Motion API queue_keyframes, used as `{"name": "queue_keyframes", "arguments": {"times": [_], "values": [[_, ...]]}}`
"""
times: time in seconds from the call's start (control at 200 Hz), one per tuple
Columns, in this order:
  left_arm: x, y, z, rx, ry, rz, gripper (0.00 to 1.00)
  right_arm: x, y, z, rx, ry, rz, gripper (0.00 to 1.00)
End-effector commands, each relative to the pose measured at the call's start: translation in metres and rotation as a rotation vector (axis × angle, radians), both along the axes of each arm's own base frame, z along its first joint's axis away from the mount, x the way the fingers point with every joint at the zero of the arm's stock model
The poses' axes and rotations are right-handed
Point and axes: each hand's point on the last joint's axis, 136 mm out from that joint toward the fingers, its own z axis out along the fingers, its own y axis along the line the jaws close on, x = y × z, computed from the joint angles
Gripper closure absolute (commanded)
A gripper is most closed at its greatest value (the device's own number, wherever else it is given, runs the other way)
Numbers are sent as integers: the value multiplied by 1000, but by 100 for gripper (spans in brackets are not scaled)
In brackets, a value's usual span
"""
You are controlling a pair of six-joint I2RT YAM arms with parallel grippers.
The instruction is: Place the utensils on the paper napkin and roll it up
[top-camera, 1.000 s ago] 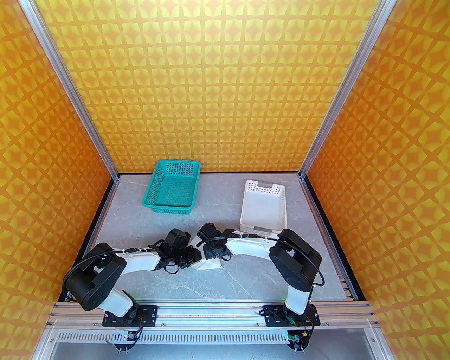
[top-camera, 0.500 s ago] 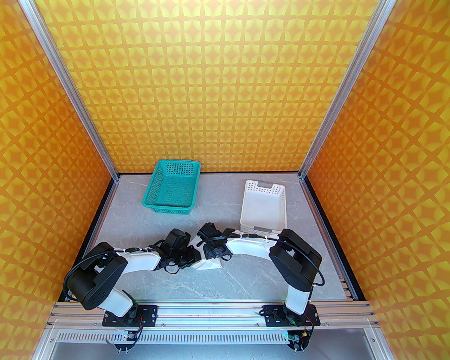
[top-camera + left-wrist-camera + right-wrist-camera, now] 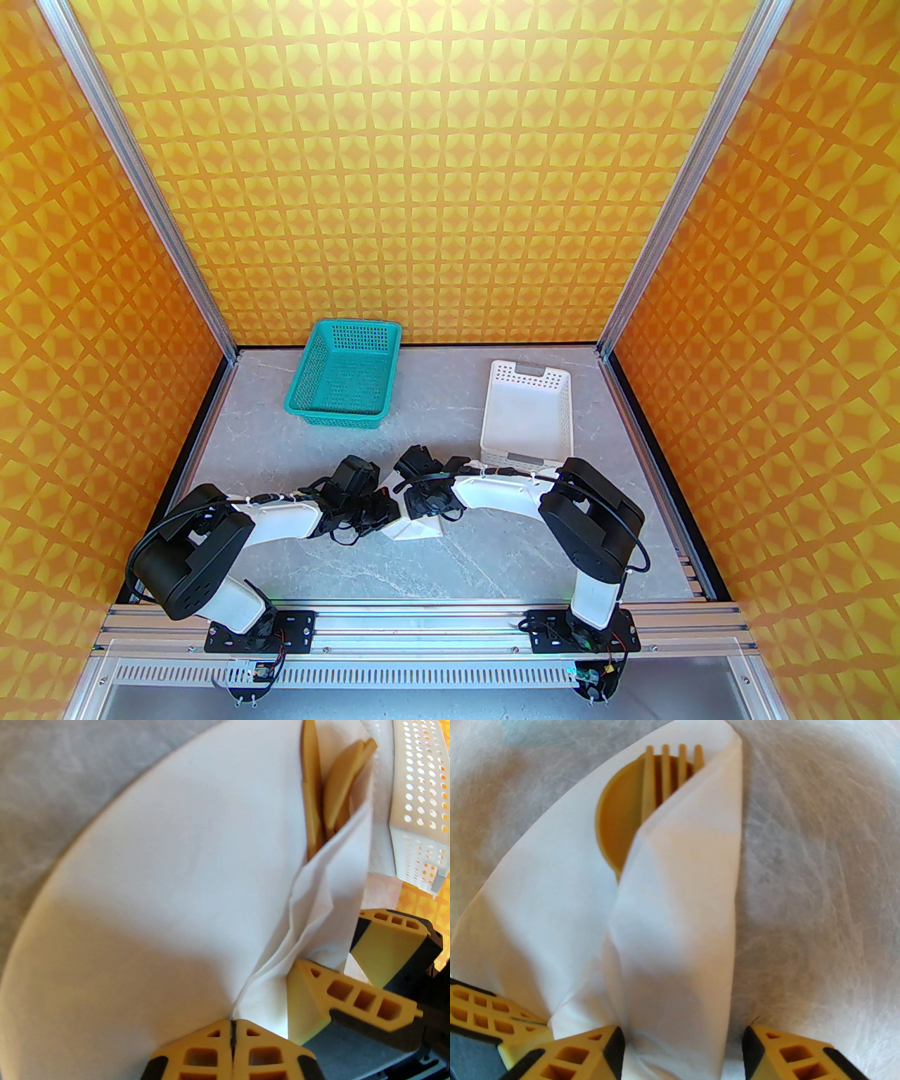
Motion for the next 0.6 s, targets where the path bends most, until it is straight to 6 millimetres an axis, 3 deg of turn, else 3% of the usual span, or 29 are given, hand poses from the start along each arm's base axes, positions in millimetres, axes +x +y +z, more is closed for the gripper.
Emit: {"name": "queue_keyframes", "arguments": {"times": [0.0,0.34,0.595], "values": [[5,3,5,35,-37,3,100,1,20,20,96,3,17,37],[11,2,11,40,-59,8,100,4,16,40,141,-25,-2,31],[14,3,16,46,-73,7,100,7,-9,50,153,-35,-42,31]]}}
